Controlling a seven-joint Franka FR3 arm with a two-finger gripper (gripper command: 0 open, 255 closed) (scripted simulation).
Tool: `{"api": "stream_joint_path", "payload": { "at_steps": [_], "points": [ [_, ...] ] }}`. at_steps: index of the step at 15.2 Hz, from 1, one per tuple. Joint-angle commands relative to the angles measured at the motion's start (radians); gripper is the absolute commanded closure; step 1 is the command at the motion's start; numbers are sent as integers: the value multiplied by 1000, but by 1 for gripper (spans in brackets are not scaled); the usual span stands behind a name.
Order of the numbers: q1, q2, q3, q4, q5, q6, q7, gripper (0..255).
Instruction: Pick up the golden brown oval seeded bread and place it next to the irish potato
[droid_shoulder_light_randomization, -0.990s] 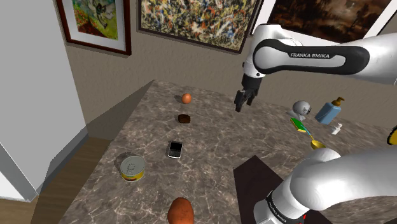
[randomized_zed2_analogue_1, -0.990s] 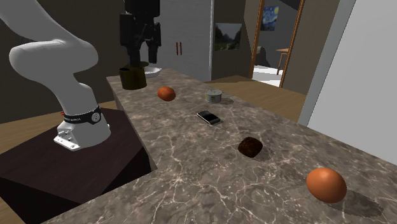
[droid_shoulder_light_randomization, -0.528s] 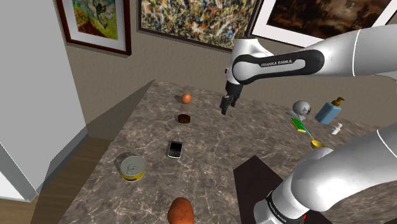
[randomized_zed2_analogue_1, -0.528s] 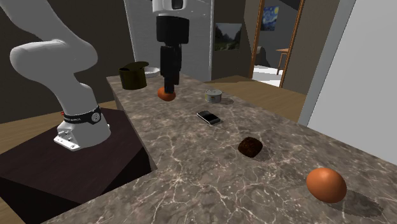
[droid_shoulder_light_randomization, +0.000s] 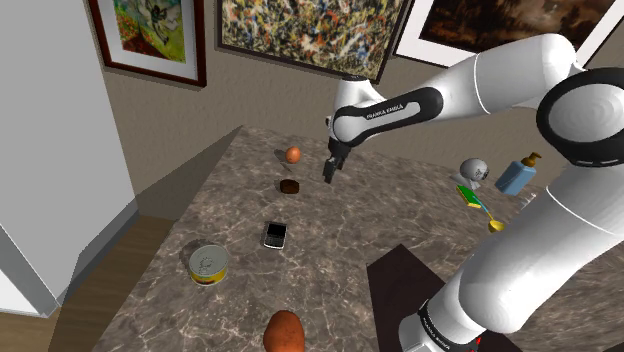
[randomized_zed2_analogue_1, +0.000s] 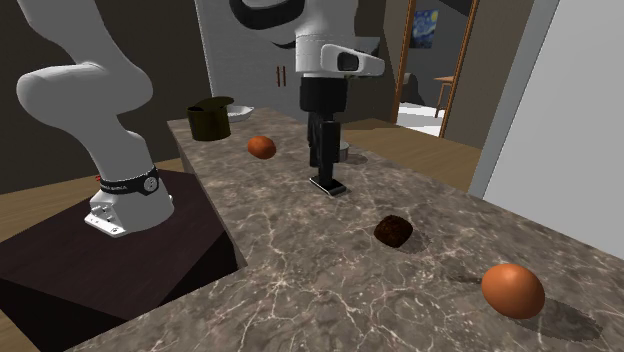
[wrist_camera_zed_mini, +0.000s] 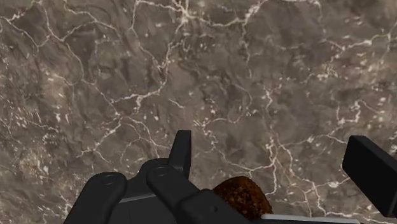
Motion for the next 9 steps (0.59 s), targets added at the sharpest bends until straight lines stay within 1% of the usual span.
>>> {"api": "stream_joint_path", "payload": {
  "at_steps": [1, 9],
  "points": [
    [4, 75, 2, 35, 0, 52, -32, 0],
    [17, 362, 34, 235, -2, 182, -134, 0]
  ]
}}
